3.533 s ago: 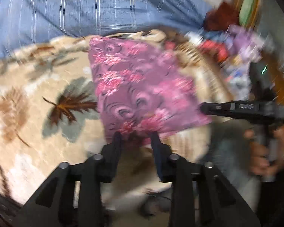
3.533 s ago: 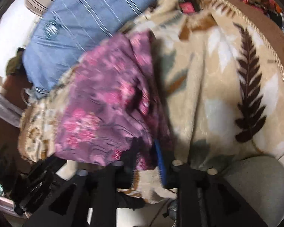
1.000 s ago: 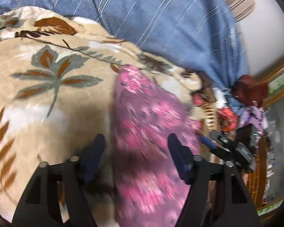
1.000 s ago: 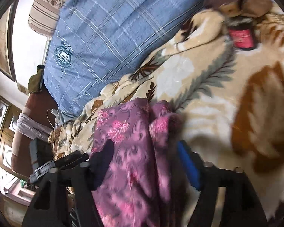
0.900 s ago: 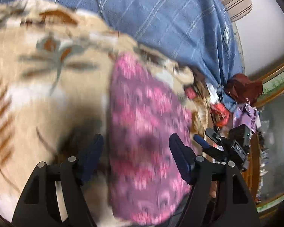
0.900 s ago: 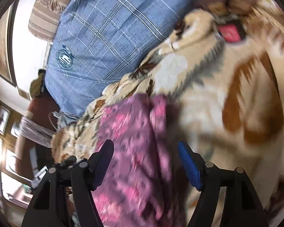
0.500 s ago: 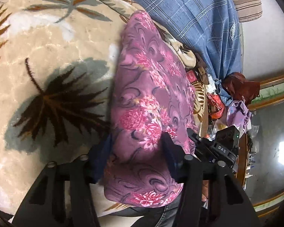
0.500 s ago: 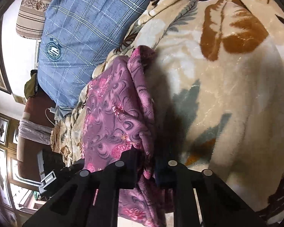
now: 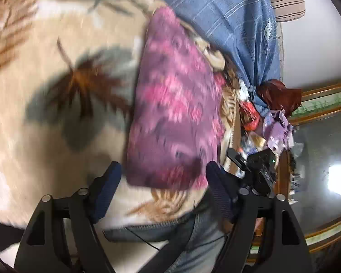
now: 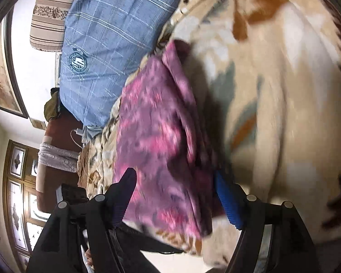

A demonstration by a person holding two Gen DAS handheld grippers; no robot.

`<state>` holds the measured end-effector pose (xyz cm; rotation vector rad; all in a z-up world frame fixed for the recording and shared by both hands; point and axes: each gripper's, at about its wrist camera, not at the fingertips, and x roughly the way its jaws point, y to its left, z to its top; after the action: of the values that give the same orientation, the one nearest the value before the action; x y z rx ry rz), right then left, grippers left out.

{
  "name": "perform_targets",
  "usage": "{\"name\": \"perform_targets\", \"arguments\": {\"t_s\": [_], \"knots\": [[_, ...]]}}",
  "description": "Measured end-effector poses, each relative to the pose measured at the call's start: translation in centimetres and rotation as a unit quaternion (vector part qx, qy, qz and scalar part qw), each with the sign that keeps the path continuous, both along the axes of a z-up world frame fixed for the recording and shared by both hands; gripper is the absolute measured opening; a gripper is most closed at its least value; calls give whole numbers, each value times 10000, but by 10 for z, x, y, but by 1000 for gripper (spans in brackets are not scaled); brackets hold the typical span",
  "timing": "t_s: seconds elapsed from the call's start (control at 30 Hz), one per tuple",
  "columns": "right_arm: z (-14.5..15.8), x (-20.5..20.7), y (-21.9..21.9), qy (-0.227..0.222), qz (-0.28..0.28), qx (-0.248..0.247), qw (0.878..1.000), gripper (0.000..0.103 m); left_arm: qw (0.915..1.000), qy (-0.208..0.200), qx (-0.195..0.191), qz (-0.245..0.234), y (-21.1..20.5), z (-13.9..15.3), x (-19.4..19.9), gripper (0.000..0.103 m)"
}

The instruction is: Fold small clothes

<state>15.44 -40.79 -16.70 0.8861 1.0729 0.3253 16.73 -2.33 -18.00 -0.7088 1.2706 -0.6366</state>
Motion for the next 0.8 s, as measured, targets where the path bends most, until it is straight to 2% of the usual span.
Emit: {"name": "perform_targets", "arguments": {"t_s": [0.1,0.17,0.2,0.23,0.27,0.3,0.37,0.43,0.5,0.53,0.63,0.67,0.73,0.77,0.8], "knots": [[-2,-1,5,99,27,-117,9999,71,9993,288,-223,25,-6,-18,1,81],[-6,3,10,228,33,-214,9995,60,9981,433,-423,63,-10,-28,6,83],[-8,3,10,281,43,-270,9992,50,9973,537,-499,28,-13,-33,8,85],[-7,1,9,290,-5,-346,9990,35,9969,574,-538,13,-14,-35,8,85],[-8,1,8,315,-70,-378,9988,32,9971,506,-565,48,-10,-33,6,85],[-10,1,5,329,-122,-308,9989,32,9982,368,-463,68,-6,-28,2,85],[-11,0,2,310,-150,-173,9993,36,9998,-177,34,114,2,-8,-9,85],[-11,0,5,300,-110,-255,9992,40,9938,-884,656,151,4,14,-26,85],[-9,1,8,257,-74,-393,9989,43,9776,-1528,1444,76,-2,28,-44,85],[-4,0,11,197,-124,-631,9977,44,9677,-1797,1770,26,-8,32,-52,85],[19,-12,18,-260,-238,-1130,9930,45,9292,-2576,2650,-89,-34,39,-67,85],[28,-20,22,-474,-325,-1290,9900,45,9216,-2705,2778,-164,-39,38,-69,85],[35,-32,29,-687,-298,-1383,9876,47,9007,-3004,3126,-291,-56,35,-70,85],[32,-35,33,-643,-267,-1382,9880,47,8904,-3103,3313,-342,-65,32,-69,85],[27,-35,37,-499,-225,-1458,9878,46,8827,-3187,3432,-388,-69,29,-67,80]]}}
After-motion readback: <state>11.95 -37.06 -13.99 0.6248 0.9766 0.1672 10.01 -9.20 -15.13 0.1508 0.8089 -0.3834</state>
